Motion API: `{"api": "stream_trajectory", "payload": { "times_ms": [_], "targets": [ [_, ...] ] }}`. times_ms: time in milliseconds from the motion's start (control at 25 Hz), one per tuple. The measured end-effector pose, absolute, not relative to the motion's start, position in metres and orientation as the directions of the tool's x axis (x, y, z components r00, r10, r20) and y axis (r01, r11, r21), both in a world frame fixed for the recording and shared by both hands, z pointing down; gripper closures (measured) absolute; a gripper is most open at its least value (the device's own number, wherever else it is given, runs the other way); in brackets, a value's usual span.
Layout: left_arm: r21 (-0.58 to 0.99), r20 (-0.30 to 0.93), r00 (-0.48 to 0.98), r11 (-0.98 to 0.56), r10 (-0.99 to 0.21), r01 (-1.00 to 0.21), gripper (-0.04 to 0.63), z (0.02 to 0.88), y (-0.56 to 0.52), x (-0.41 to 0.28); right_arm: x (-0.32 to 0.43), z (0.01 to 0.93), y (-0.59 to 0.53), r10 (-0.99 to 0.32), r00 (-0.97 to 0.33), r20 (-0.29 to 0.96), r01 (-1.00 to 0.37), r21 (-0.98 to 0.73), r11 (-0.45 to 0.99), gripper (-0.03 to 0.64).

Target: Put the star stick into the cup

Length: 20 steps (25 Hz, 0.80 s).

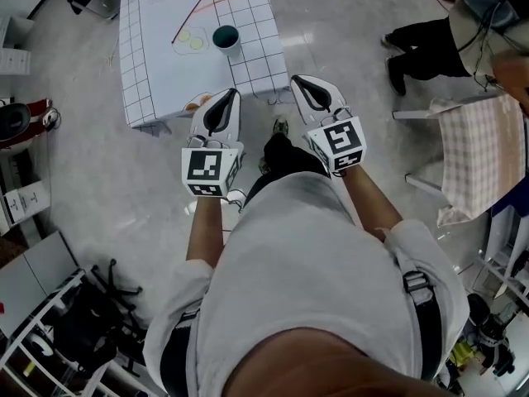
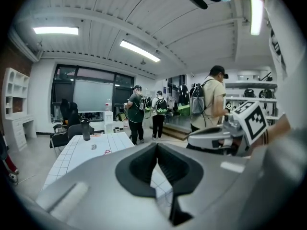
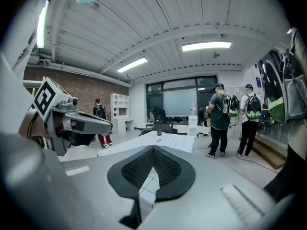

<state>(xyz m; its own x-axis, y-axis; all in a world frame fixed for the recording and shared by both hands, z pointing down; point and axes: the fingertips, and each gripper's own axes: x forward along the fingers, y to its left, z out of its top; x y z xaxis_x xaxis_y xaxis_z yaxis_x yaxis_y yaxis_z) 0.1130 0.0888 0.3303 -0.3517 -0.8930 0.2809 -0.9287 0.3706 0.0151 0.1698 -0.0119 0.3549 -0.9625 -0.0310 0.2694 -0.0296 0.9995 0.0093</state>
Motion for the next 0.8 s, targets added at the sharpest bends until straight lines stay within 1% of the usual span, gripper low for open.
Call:
{"api": "stream_trajectory", "payload": {
  "times_ms": [120,360,480,800],
  "targets": [
    [-0.001,0.308,-0.34,0.357,-0.889,-0.934,0.592,0.331,0.074,0.085,0.142,0.362,-0.028,0.002,-0.959,0.282,-0.001,-0.012,1.0,0.617],
    [0.085,0.38,-0.3,0.356,-0.875,-0.931,0.592,0.342,0.042,0.035,0.097,0.373,-0.059,0.053,-0.958,0.283,0.042,-0.048,0.998,0.617],
    [0.055,0.422,-0.287,0.34,-0.86,-0.939,0.592,0.347,0.03,0.014,0.083,0.38,-0.072,0.067,-0.955,0.29,0.051,-0.064,0.997,0.618],
    [-0.023,0.517,-0.246,0.275,-0.82,-0.961,0.592,0.353,0.009,-0.048,0.061,0.397,-0.104,0.017,-0.946,0.322,-0.025,-0.124,0.992,0.618]
  ]
}}
